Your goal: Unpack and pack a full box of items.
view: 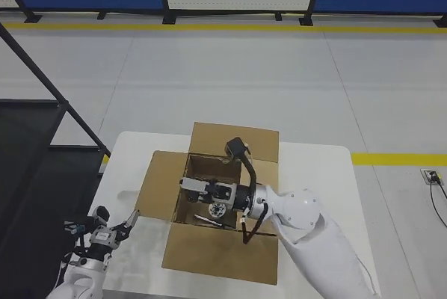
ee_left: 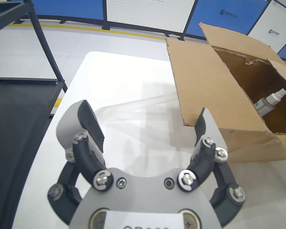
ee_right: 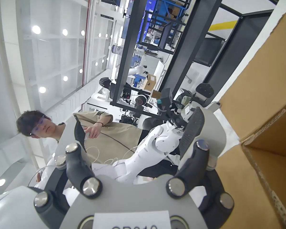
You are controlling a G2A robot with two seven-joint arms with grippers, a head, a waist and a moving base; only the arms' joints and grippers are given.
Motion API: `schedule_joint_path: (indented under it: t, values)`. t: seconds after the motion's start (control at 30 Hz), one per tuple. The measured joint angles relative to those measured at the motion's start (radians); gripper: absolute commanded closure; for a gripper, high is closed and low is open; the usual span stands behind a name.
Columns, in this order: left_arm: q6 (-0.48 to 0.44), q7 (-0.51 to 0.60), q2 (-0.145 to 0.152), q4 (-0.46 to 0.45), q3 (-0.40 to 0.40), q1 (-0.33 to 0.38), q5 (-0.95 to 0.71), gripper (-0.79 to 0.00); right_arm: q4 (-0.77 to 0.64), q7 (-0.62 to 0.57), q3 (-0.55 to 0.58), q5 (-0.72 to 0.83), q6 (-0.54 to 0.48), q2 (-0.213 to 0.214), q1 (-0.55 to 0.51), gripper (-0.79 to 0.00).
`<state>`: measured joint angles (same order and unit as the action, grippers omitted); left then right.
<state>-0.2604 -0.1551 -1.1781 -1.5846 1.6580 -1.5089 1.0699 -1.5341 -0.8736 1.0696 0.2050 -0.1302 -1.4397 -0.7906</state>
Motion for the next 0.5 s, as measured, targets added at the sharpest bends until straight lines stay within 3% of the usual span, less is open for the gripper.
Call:
schedule_joint_path:
  t: [0.2,0.5]
  values:
    - [0.000,-0.013,0.001,-0.018,0.017,0.004,0.002,-0.785,-0.100,-0.058,0.081,0.034,-0.006,0.024,-0.083,-0.785]
    - [0.011,-0.032,0.006,-0.178,0.100,-0.051,-0.005,-0.785,-0.170,-0.063,0.176,0.033,-0.014,0.050,-0.153,-0.785]
